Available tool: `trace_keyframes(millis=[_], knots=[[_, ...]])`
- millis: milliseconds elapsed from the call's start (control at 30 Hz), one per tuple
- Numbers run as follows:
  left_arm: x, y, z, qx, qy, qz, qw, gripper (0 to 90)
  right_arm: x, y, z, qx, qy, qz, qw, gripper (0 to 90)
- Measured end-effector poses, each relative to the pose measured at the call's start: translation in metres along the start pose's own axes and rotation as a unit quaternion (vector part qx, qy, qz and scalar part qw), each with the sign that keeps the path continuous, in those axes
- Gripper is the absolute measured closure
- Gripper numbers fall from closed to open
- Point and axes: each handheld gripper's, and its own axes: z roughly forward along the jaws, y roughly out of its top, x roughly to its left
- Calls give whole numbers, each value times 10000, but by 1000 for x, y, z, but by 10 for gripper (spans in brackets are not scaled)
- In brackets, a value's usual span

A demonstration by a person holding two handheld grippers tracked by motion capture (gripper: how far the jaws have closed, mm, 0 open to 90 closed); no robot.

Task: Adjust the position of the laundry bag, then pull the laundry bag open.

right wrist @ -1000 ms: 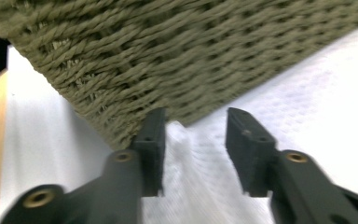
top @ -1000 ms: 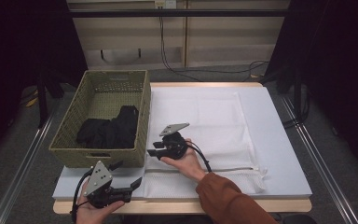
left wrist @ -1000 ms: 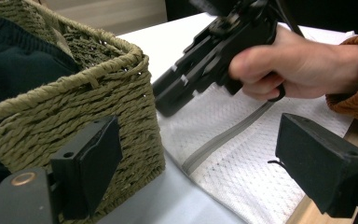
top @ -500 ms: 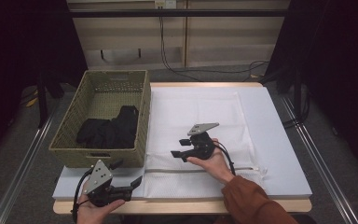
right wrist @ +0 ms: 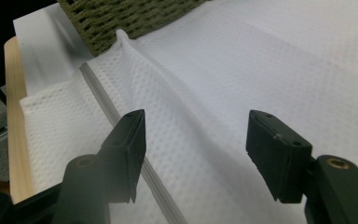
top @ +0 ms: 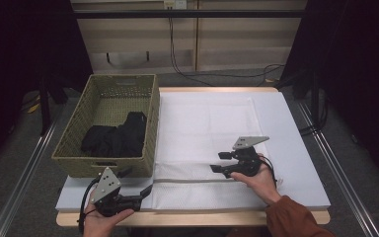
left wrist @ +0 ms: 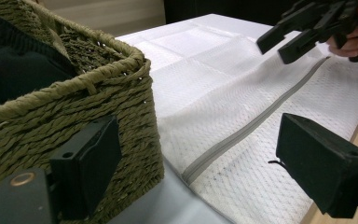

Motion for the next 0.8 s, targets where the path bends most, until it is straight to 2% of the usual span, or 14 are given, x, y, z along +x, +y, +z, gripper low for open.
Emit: trace_keyframes(millis=[67, 100, 133, 200, 267, 367, 467, 567, 600, 633, 667, 700, 733, 800], knots=[[0, 0, 0, -17, -18, -3, 10000, 137, -5, -5, -11, -48, -76, 73, 9999, 378], [0, 0, 0, -17, -18, -3, 10000, 137, -5, -5, -11, -48, -76, 73, 9999, 378], [0, 0, 0, -6, 12, 3, 10000, 138, -7, -11, -22, -138, -211, 127, 9996, 368], [0, 1, 0, -34, -32, -9, 10000, 139, -9, -15, -29, -169, -244, 178, 9994, 368], [0, 1, 0, -28, -70, 41, 10000, 141, -11, -20, -38, -268, -389, 216, 9986, 372], [0, 0, 1, -4, -27, -7, 10000, 144, -15, -25, -51, -351, -539, 281, 9975, 400], [2, 0, 1, 1, 31, -42, 10000, 139, -17, -31, -58, -453, -617, 140, 9970, 428], [2, 0, 1, -7, 9, -49, 10000, 140, -18, -35, -64, -509, -534, 188, 9971, 454], [0, 2, 1, -26, -32, -119, 9999, 149, -18, -38, -71, -495, -704, 187, 9961, 495], [-1, 2, 2, -78, -145, -109, 9998, 157, -19, -40, -76, -504, -806, 180, 9953, 499], [-3, 2, 2, -20, -119, 0, 9999, 157, -20, -41, -80, -555, -939, 244, 9937, 525], [-3, 2, 2, -20, -119, 0, 9999, 157, -20, -41, -80, -555, -939, 244, 9937, 525], [-4, 2, 3, -31, -202, 35, 9998, 157, -25, -43, -92, -509, -1090, 404, 9919, 520], [-5, 2, 3, -19, -210, 38, 9998, 157, -28, -45, -101, -536, -1205, 514, 9899, 539]])
